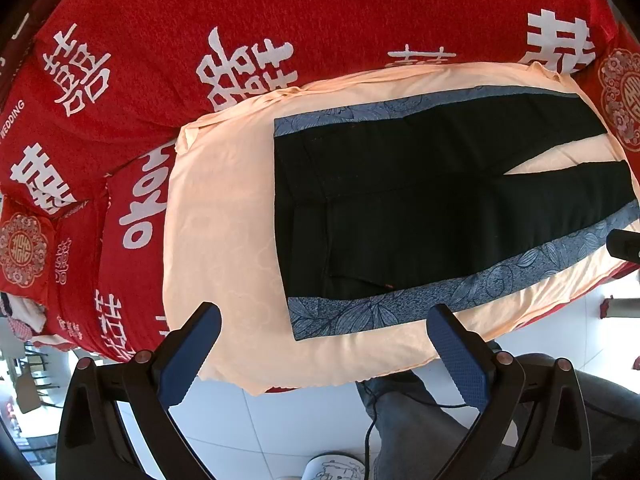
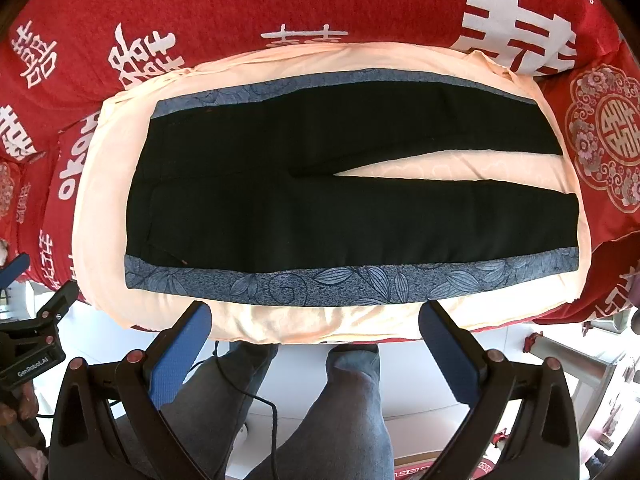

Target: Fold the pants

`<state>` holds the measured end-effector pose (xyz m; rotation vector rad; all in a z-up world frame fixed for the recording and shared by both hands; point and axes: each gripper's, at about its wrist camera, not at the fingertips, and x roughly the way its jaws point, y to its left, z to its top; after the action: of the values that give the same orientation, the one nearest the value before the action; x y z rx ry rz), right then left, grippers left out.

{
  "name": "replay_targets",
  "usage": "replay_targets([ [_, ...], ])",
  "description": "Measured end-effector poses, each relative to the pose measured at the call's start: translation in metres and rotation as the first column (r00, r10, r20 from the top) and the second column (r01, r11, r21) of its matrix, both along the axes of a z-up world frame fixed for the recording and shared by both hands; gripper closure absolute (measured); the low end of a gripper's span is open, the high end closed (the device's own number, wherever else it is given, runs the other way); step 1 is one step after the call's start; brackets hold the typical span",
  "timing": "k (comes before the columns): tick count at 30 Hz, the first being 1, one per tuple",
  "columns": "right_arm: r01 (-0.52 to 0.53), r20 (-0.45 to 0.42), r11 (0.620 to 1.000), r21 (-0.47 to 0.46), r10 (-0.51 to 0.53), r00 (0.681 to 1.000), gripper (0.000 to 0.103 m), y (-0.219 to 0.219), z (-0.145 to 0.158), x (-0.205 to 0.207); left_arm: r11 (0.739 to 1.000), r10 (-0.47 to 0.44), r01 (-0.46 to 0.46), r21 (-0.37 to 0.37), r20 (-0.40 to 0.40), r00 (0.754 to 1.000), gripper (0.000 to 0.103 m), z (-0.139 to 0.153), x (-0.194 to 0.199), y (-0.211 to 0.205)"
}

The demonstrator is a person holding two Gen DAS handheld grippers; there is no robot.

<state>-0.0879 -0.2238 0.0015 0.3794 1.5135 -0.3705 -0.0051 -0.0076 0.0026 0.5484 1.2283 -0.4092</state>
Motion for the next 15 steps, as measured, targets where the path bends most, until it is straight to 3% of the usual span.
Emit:
replay_targets([
  [15, 0.024, 0.002, 1.0, 0.006, -0.024, 1.0, 0.0, -0.0032, -0.0011, -0.0063, 1.0, -0.003, 0.003, 0.008, 0.003, 1.0, 0.0, -0.0021, -0.0031, -0.0007],
])
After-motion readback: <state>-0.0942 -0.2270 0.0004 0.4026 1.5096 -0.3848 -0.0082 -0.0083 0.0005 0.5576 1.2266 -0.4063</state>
